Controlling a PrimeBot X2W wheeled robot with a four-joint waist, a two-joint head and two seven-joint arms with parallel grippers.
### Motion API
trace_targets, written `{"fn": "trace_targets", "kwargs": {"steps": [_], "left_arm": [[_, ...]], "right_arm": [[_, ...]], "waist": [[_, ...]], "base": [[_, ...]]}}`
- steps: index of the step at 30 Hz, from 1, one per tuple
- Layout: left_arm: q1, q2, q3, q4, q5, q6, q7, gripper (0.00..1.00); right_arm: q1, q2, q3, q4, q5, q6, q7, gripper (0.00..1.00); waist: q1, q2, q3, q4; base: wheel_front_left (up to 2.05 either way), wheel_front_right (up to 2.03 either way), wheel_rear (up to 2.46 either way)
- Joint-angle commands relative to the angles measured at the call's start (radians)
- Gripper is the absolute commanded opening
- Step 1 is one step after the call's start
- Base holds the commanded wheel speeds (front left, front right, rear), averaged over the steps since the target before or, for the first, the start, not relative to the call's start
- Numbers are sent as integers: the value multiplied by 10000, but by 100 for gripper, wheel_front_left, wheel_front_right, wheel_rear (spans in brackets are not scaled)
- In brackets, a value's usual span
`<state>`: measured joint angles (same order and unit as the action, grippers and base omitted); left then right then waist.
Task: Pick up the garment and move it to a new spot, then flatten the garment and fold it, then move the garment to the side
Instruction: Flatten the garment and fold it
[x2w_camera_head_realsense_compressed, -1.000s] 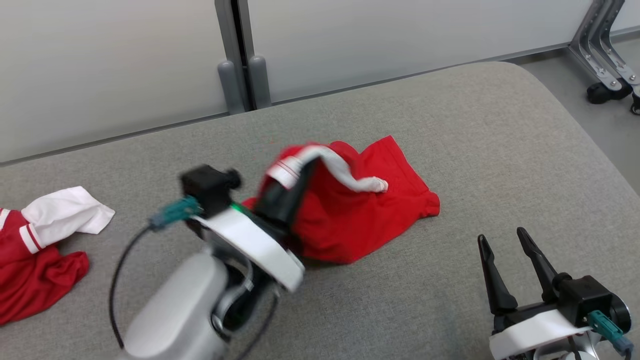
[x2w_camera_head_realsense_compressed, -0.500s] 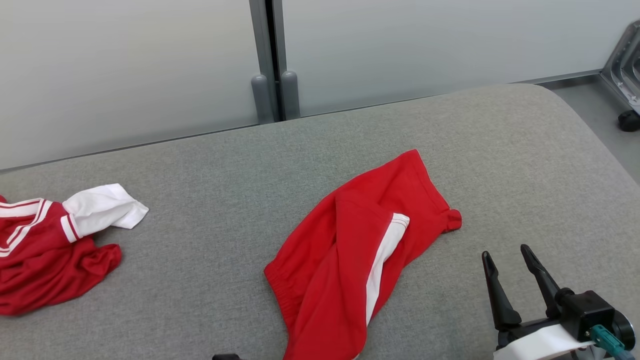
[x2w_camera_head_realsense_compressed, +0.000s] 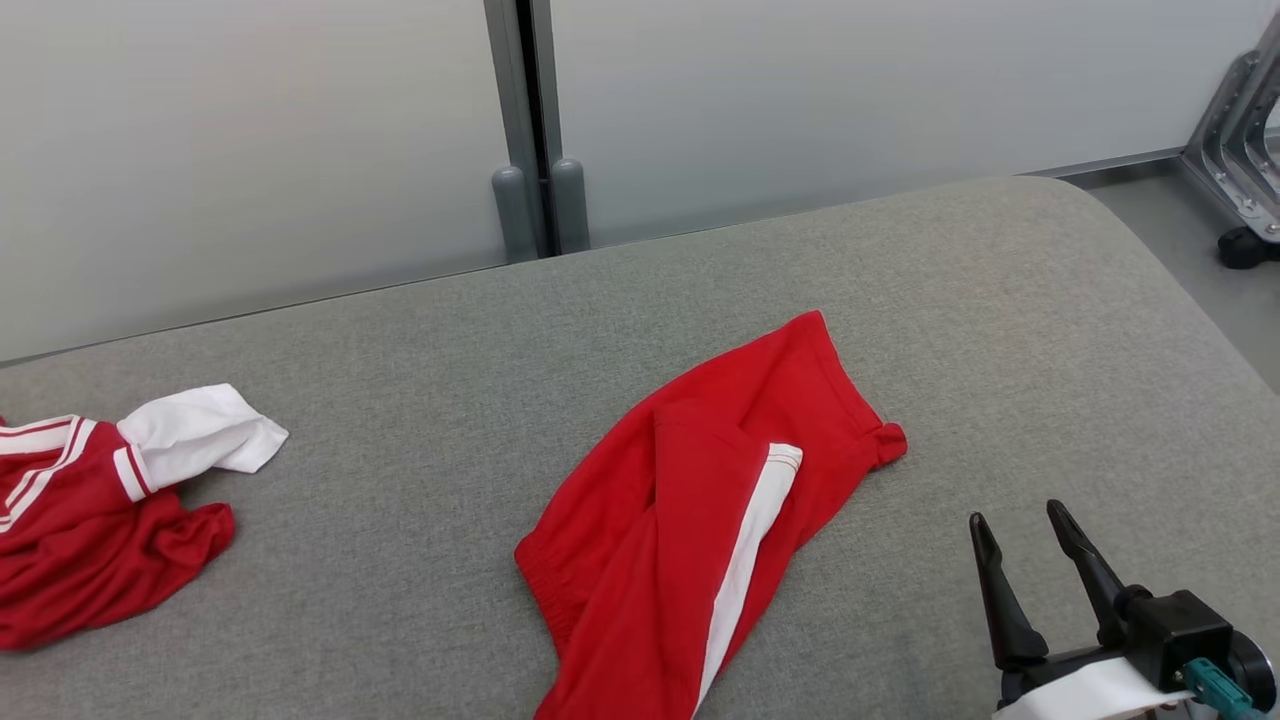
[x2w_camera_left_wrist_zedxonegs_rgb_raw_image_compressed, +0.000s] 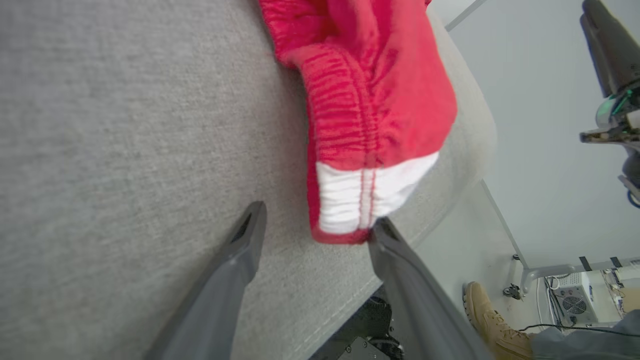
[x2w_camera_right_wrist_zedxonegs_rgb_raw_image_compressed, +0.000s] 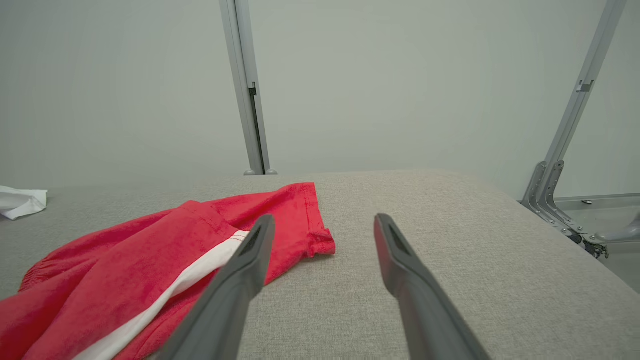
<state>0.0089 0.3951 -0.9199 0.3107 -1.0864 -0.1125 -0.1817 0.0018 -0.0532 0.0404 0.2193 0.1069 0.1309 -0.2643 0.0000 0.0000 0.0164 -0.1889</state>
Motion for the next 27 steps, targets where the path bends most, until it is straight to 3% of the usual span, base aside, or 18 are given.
{"fn": "trace_targets", "kwargs": {"steps": [1, 7, 9, 13, 16, 19, 27], "left_arm": [[316, 412, 192, -198, -220, 247, 112, 100], [320, 1585, 1250, -1251, -407, 1082, -233, 100], [182, 1710, 1389, -1454, -408, 1274, -215, 100], [-394, 2274, 1681, -2225, -261, 1888, 319, 100], [-1057, 2234, 1972, -2682, -157, 2088, 345, 100], [-1884, 2051, 1672, -2577, 159, 1907, 850, 100], [-4269, 1086, 1007, 254, 1071, 1772, 1917, 100]], "right_arm": [[66, -50, -31, -5, 37, -3, -1, 100], [-4, -23, 30, -69, 90, -3, -1, 100], [-18, -19, 35, -68, 98, -3, -1, 100], [-119, -11, 104, -33, 114, -3, -1, 100], [-181, -5, 81, -56, 149, -3, -1, 100], [-317, 2, 191, -34, 156, -3, -1, 100], [-751, 6, 434, -77, 322, -3, -3, 100]], "waist": [[0, 0, -12, -90], [0, 0, 116, -299], [0, 0, 143, -345], [0, 0, 255, -631], [0, 0, 374, -822], [0, 0, 539, -1049], [0, 0, 1152, -1799]], "base": [[0, 0, 0], [0, 0, 0], [0, 0, 0], [0, 0, 0], [0, 0, 0], [0, 0, 0], [0, 0, 0]]}}
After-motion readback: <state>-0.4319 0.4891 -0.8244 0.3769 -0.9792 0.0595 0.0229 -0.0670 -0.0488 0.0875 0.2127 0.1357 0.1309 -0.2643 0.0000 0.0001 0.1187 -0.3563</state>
